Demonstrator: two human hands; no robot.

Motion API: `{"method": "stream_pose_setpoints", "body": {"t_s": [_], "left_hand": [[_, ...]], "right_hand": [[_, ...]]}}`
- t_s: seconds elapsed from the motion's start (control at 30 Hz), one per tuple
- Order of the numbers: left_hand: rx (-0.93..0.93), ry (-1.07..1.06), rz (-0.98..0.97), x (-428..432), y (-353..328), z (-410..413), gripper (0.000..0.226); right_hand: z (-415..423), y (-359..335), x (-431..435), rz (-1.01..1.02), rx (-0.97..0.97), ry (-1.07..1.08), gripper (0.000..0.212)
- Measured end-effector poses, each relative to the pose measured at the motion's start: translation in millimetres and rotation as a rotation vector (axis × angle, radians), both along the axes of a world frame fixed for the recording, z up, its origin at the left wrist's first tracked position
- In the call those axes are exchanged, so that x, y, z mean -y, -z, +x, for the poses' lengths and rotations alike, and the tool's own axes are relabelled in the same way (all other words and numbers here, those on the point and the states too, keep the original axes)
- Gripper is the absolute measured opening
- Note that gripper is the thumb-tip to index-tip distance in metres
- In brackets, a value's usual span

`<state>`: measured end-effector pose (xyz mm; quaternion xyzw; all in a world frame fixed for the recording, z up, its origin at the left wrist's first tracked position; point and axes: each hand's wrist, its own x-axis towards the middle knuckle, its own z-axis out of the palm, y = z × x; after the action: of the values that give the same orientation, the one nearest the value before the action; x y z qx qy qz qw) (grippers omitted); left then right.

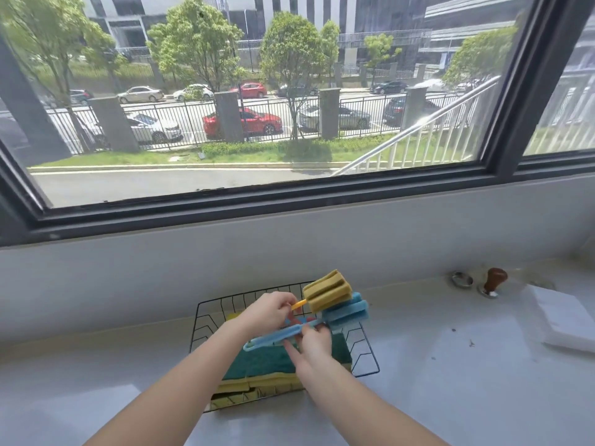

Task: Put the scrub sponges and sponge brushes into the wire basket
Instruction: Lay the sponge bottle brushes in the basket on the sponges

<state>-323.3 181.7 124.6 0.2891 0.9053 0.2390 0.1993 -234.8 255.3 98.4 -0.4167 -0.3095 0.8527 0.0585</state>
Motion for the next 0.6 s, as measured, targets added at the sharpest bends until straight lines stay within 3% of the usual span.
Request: {"method": "stream_pose_setpoints", "body": {"t_s": [0.2,0.43,0.6], "left_hand": [[0.073,-0.002,-0.049,-13.0,25.5,-44.9,0.023],[0.218,-0.162,0.038,-13.9,58.4,-70.2,0.03],[0.231,-0.108,-0.047,-20.9,68.0,-82.0,0.025]], "right_hand": [[-32.8,14.0,3.8,-0.031,0.027,0.047,0.028],[-62.1,34.3,13.8,-0.046,0.089,0.107,0.011],[-80.4,41.7,15.5,-0.097,0.14,0.117,0.024]]}}
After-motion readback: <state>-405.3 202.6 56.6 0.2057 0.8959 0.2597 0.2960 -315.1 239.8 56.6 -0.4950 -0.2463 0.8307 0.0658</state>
